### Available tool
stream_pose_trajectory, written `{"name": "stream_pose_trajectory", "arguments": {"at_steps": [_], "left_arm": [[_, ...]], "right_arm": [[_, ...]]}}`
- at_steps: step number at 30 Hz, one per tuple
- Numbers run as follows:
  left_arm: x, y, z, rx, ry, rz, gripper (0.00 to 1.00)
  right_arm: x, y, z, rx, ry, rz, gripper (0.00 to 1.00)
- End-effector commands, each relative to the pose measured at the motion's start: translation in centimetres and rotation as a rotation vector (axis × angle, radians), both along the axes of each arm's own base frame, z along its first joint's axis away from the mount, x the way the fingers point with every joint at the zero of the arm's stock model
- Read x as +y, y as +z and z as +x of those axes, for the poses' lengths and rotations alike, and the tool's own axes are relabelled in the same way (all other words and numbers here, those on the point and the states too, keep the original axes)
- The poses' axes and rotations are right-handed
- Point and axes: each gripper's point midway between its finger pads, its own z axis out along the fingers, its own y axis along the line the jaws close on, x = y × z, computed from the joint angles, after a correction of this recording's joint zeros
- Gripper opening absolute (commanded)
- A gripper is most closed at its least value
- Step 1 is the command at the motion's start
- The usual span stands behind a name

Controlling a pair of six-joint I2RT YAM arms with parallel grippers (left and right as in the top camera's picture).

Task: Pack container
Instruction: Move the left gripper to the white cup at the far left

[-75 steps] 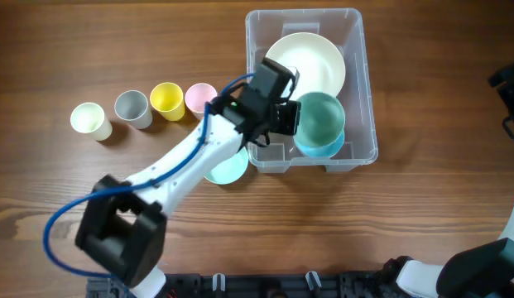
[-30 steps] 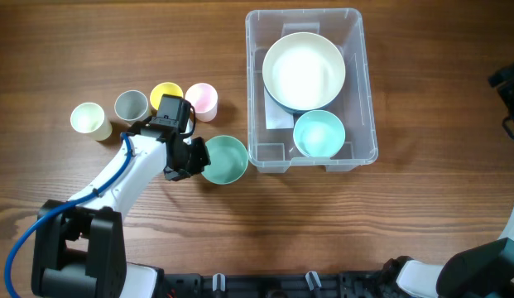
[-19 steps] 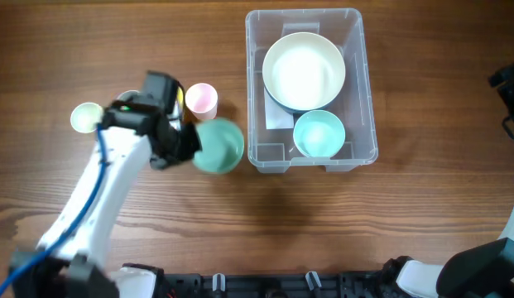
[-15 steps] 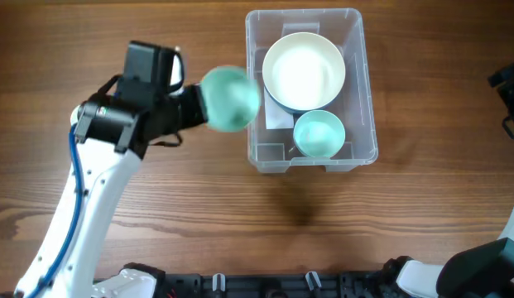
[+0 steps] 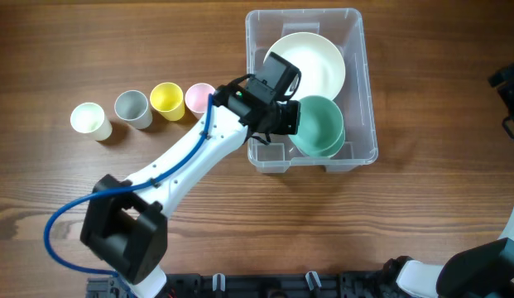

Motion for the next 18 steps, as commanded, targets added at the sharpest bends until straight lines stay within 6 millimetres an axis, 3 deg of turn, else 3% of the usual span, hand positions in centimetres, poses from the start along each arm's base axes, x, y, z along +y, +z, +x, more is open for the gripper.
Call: {"name": "stream_pose_trajectory", "arguments": {"at_steps": [1, 3, 4, 6, 9, 11, 13, 14, 16, 18], "left_arm": [[-1.3, 0.0, 0.1, -0.011, -0.018, -0.026, 0.2], [-2.0, 1.4, 0.4, -0.041, -0.041, -0.066, 0.26], [-2.0, 2.7, 0.6, -0.058, -0.046, -0.076, 0.33], [-1.2, 5.0, 1.1, -0.08, -0.03, -0.085, 0.36], [2.0, 9.2, 2.0, -0.123, 0.04, -0.107, 0.39], [3.7, 10.9, 2.3, -0.136, 0.068, -0.136, 0.34], [4.1, 10.7, 1.9, -0.113, 0.069, -0.134, 0.13], [3.6, 10.0, 1.6, -0.094, 0.058, -0.123, 0.11], [2.1, 8.5, 1.1, -0.071, 0.024, -0.105, 0.16], [-0.8, 6.3, 0.7, -0.073, -0.063, -0.085, 0.32]], "right_arm": [[0.1, 0.1, 0.3, -0.006, 0.003, 0.006, 1.0], [0.1, 0.1, 0.3, -0.006, 0.003, 0.006, 1.0], [0.1, 0.1, 0.3, -0.006, 0.003, 0.006, 1.0], [0.1, 0.0, 0.3, -0.006, 0.002, 0.006, 1.0], [0.1, 0.1, 0.2, -0.005, 0.003, 0.006, 1.0], [0.1, 0.1, 0.2, -0.005, 0.002, 0.006, 1.0], [0.1, 0.0, 0.3, -0.005, 0.003, 0.006, 1.0], [0.1, 0.1, 0.3, -0.006, 0.003, 0.005, 1.0], [0.1, 0.1, 0.3, -0.006, 0.002, 0.006, 1.0], [0.1, 0.1, 0.2, -0.005, 0.003, 0.005, 1.0]]}}
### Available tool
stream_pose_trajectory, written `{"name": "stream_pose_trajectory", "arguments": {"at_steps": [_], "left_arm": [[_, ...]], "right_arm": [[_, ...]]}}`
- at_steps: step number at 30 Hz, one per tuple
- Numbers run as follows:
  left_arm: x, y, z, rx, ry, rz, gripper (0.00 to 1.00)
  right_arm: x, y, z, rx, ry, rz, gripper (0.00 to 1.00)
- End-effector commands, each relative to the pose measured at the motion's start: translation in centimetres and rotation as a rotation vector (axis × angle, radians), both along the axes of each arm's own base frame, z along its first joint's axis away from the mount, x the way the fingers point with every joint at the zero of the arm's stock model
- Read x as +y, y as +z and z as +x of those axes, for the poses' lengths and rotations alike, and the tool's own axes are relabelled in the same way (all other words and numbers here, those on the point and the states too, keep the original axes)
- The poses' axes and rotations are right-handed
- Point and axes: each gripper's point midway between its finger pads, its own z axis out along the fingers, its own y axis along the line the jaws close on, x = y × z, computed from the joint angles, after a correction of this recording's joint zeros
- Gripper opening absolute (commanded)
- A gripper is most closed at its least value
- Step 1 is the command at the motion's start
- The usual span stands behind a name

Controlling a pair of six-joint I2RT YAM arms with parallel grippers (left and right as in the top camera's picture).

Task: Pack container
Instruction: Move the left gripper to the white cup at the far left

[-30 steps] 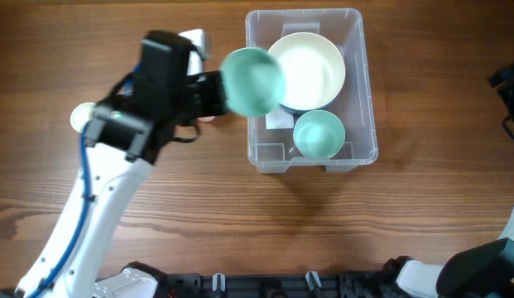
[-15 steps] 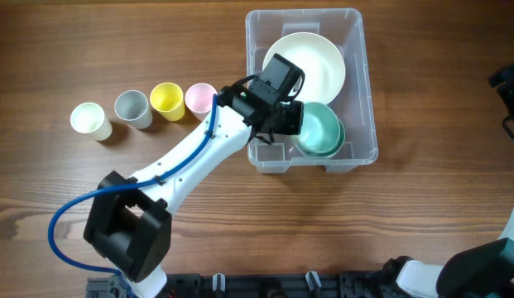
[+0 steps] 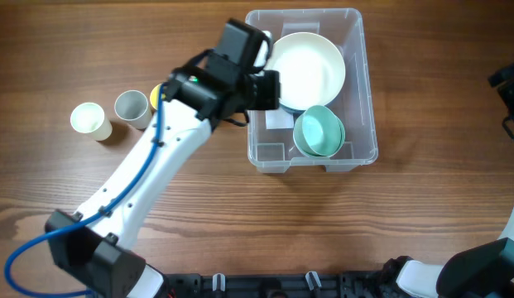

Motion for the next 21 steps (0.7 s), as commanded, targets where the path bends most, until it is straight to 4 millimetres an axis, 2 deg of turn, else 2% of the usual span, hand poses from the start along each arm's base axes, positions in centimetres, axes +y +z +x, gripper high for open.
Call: {"name": "stream_pose_trajectory", "arguments": {"at_steps": [1, 5, 11, 13, 17, 19, 21], "left_arm": [[-4.8, -3.8, -1.0, 0.019, -0.145, 0.032, 0.35], [-6.8, -7.9, -1.5, 0.074, -0.183, 0.078, 0.35], [-5.9, -14.0, -1.2, 0.176, -0.161, 0.19, 0.25], [-6.0, -14.3, -1.2, 0.181, -0.161, 0.193, 0.21], [-5.8, -14.1, -1.3, 0.182, -0.16, 0.195, 0.24], [-5.4, -14.2, -1.3, 0.182, -0.153, 0.213, 0.22], [-5.0, -12.5, -0.5, 0.141, -0.131, 0.203, 0.25]], "right_arm": [[0.1, 0.1, 0.2, -0.006, 0.002, 0.006, 1.0], [0.1, 0.1, 0.2, -0.006, 0.002, 0.006, 1.0], [0.1, 0.1, 0.2, -0.005, 0.003, 0.006, 1.0], [0.1, 0.1, 0.2, -0.005, 0.003, 0.005, 1.0], [0.1, 0.1, 0.2, -0.005, 0.003, 0.006, 1.0], [0.1, 0.0, 0.2, -0.005, 0.003, 0.006, 1.0], [0.1, 0.1, 0.2, -0.005, 0.003, 0.006, 1.0]]}}
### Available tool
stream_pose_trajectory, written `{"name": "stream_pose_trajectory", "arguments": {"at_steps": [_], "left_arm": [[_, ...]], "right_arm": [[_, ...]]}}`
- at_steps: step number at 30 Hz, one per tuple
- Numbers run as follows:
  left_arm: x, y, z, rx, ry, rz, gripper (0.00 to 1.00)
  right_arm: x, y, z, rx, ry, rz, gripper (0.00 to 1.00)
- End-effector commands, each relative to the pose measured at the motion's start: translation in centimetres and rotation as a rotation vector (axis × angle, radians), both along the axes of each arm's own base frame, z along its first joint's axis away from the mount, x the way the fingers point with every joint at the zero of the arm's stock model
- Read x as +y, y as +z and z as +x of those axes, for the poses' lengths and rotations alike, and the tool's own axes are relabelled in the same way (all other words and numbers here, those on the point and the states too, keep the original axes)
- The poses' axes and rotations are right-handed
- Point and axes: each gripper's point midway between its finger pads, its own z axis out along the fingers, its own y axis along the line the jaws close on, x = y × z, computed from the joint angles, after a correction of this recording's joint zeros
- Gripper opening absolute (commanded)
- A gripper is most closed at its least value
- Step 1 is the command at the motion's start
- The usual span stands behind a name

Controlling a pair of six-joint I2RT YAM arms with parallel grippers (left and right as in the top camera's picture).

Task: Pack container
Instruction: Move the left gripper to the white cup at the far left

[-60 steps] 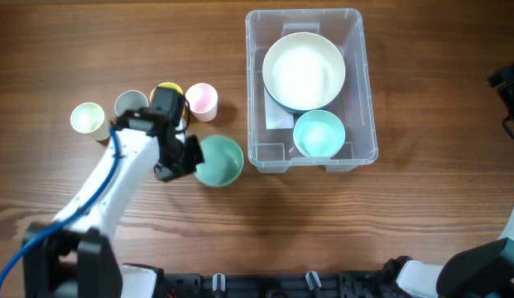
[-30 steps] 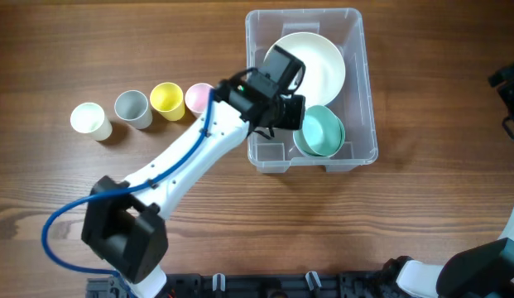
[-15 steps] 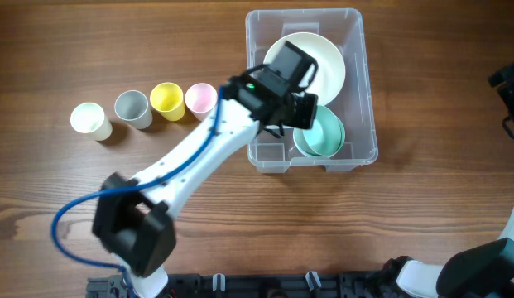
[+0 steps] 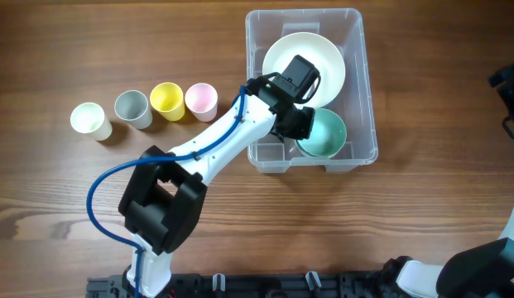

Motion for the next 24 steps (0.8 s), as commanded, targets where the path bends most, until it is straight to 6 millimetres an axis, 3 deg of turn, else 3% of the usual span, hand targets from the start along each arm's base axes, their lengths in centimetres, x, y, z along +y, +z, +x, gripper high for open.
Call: {"name": "stream_pose_trajectory", "arguments": {"at_steps": [1, 3, 4, 6, 7, 9, 11, 15, 18, 21, 24], "left_arm": [[1.0, 3.5, 1.3, -0.079, 0.027, -0.019, 0.28], [2.6, 8.0, 1.9, -0.132, 0.063, -0.056, 0.3], [4.4, 11.0, 2.3, -0.18, 0.101, -0.066, 0.33], [8.3, 14.6, 3.1, -0.262, 0.189, -0.05, 0.4], [10.6, 15.9, 3.4, -0.291, 0.24, -0.03, 0.42], [18.4, 17.7, 4.1, -0.326, 0.415, 0.066, 0.48], [26.2, 17.2, 4.2, -0.264, 0.595, 0.135, 0.51], [36.8, 14.0, 3.5, -0.082, 0.862, 0.147, 0.5], [42.9, 10.8, 2.2, 0.056, 1.019, 0.176, 0.51], [46.9, 7.3, 1.1, 0.176, 1.119, 0.194, 0.5], [49.6, 4.2, 1.0, 0.247, 1.179, 0.177, 0.5]], "right_arm": [[0.1, 0.1, 0.3, -0.006, 0.003, 0.006, 1.0], [0.1, 0.1, 0.3, -0.006, 0.003, 0.006, 1.0], [0.1, 0.1, 0.2, -0.006, 0.003, 0.006, 1.0], [0.1, 0.1, 0.2, -0.006, 0.003, 0.006, 1.0], [0.1, 0.1, 0.3, -0.006, 0.003, 0.006, 1.0], [0.1, 0.1, 0.3, -0.006, 0.003, 0.006, 1.0], [0.1, 0.1, 0.2, -0.006, 0.003, 0.006, 1.0], [0.1, 0.1, 0.2, -0.006, 0.003, 0.006, 1.0], [0.1, 0.1, 0.3, -0.006, 0.003, 0.006, 1.0], [0.1, 0.1, 0.3, -0.006, 0.003, 0.006, 1.0], [0.1, 0.1, 0.2, -0.006, 0.003, 0.006, 1.0]]}}
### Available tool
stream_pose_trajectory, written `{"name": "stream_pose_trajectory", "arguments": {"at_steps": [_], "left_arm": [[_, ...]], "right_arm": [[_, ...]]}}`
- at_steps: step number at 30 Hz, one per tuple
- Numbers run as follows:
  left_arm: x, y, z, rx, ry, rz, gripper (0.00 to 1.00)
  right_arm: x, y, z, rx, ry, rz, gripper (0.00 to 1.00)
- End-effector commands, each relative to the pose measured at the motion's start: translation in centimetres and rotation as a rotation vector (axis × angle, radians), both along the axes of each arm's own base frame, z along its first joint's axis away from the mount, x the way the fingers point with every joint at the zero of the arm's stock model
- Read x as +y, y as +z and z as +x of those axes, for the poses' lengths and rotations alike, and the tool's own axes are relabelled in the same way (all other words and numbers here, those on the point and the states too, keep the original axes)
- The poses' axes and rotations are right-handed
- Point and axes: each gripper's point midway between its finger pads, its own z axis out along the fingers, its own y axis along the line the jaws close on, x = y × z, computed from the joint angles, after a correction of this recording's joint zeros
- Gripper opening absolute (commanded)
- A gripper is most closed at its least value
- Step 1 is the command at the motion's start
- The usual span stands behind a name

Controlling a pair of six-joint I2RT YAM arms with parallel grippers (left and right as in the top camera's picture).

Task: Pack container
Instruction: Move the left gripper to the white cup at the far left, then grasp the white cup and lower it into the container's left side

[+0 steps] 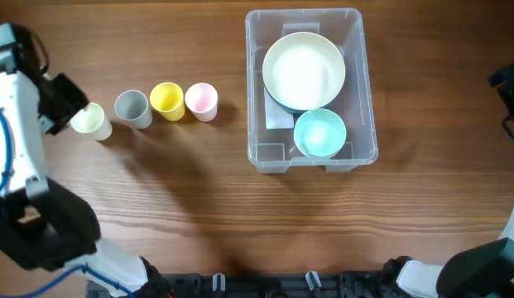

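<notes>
The clear plastic container (255, 83) stands at the back right of the middle. Inside it, a large white bowl (304, 70) lies at the far end and a small mint green bowl (320, 132) at the near end. Left of it stands a row of cups: pink (201, 100), yellow (167, 100), grey (132, 108) and cream (91, 122). My left gripper (64, 103) is at the far left, right up against the cream cup; its fingers do not show clearly. Only a dark part of the right arm (508, 99) shows at the right edge.
The wooden table (240, 215) carries nothing else. The left arm's white link (12, 141) runs down the left edge to its dark base (41, 232).
My left gripper was over the container next to the mint green bowl. Now it is at the far left by the cream cup. The bowl stays in the container's near end.
The left gripper was at the container's near left with the green bowl beside it. Then it stood at the container's left wall, over the pink and yellow cups. Then it was inside by the green bowl again. Now it is by the cream cup, both bowls left in the container.
</notes>
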Motion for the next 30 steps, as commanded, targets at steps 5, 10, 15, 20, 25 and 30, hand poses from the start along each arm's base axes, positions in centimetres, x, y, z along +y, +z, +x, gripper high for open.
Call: {"name": "stream_pose_trajectory", "arguments": {"at_steps": [5, 10, 15, 20, 25, 30], "left_arm": [[2.6, -8.5, 1.4, 0.084, 0.009, -0.116, 0.49], [2.7, -10.8, 1.6, 0.115, 0.008, -0.13, 0.15], [3.7, -7.9, 0.3, 0.117, 0.026, -0.068, 0.04], [2.9, -0.1, -1.0, -0.02, 0.033, -0.012, 0.04], [-13.6, 10.9, 1.9, -0.389, -0.433, -0.107, 0.04], [-33.4, 12.6, 4.7, -0.597, -0.919, -0.021, 0.04]], "right_arm": [[0.1, 0.1, 0.3, -0.006, 0.003, 0.006, 1.0], [0.1, 0.1, 0.3, -0.006, 0.002, 0.006, 1.0], [0.1, 0.1, 0.3, -0.006, 0.002, 0.006, 1.0], [0.1, 0.1, 0.3, -0.006, 0.003, 0.006, 1.0], [0.1, 0.1, 0.3, -0.006, 0.003, 0.005, 1.0], [0.1, 0.1, 0.3, -0.006, 0.003, 0.005, 1.0]]}}
